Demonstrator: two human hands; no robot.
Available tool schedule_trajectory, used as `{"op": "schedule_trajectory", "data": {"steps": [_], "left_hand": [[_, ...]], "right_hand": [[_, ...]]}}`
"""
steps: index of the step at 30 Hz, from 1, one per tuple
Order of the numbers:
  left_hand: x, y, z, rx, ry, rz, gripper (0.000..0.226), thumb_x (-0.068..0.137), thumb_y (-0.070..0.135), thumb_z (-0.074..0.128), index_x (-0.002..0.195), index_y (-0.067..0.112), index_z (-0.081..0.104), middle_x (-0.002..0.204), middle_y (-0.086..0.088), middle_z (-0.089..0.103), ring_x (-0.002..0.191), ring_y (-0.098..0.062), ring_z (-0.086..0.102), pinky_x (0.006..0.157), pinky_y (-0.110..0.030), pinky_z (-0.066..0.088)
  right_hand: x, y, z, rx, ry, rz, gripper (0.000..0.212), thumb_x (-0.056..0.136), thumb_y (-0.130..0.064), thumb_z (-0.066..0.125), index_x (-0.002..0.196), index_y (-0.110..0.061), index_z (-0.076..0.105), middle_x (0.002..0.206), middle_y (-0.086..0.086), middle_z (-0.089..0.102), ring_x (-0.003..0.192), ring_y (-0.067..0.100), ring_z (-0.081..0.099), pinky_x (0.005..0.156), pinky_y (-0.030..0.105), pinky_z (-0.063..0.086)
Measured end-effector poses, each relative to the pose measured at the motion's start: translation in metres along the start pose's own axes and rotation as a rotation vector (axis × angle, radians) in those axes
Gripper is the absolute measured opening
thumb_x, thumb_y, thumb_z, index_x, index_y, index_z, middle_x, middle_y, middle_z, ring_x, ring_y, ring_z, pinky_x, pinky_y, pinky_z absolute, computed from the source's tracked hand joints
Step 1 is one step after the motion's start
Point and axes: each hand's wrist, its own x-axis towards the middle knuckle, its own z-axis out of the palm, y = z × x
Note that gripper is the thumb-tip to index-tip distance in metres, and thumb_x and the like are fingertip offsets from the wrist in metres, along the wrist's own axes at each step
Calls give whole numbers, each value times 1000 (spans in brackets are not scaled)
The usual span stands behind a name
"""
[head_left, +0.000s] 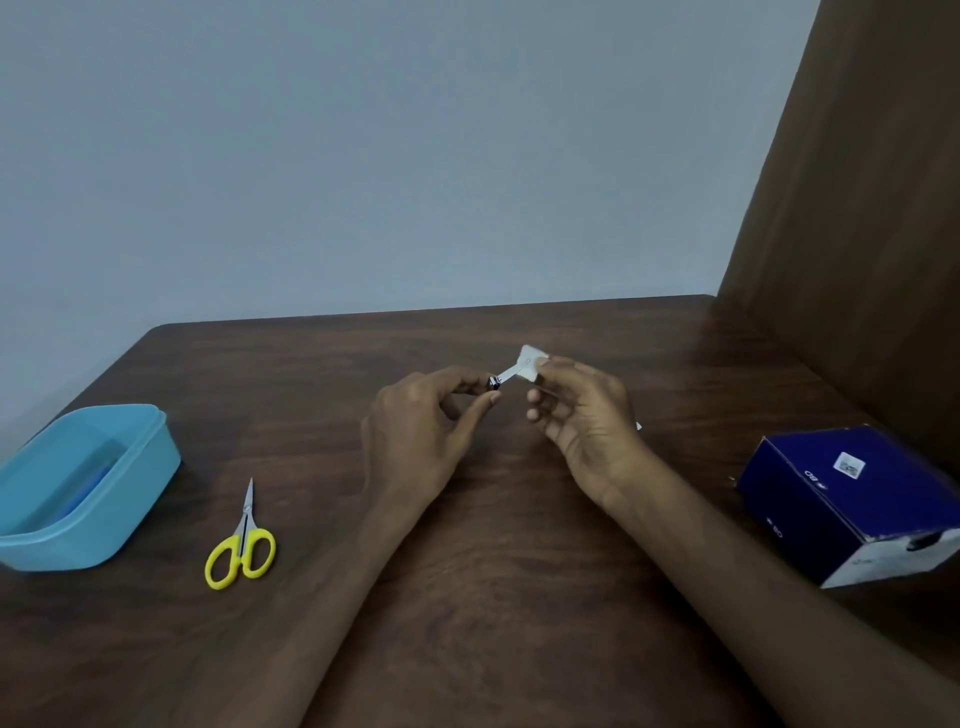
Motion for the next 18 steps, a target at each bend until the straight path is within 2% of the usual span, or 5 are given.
{"op": "schedule_trajectory", "data": {"steps": [3,5,8,14,18], "left_hand": [[1,-1,1,13,-22,-21,22,89,64,76,105,49,79,72,14,69,80,-9,69,64,-37,59],[2,-2,1,9,-26,-37,23,89,65,75,105,49,79,73,14,70,81,-8,69,65,-37,59],[2,-2,0,-16,-28,-25,23,89,63,76,106,47,80,75,15,72,81,-6,69,65,-36,60],[1,-1,1,-36,-53,2,21,89,60,78,104,45,80,74,16,72,79,-5,68,64,-36,59],[1,-4,2,-38,-58,0,20,89,61,77,104,47,79,76,16,73,82,-7,70,65,-38,60]], "right_hand": [[6,-6,-5,105,91,-44,8,96,-5,68,91,-11,69,78,6,67,55,9,60,51,22,50],[11,-4,-9,-47,128,-171,14,97,-5,71,86,-14,72,75,2,66,57,10,56,52,21,49],[14,4,-11,-348,113,-345,7,94,-12,78,90,-17,77,78,2,71,62,8,57,57,21,50],[13,9,-12,-412,45,-336,8,92,-9,80,89,-16,78,75,0,72,62,8,59,60,23,52],[14,7,-13,-312,121,-369,3,95,-11,78,93,-13,77,81,1,75,63,8,62,63,26,53]]}}
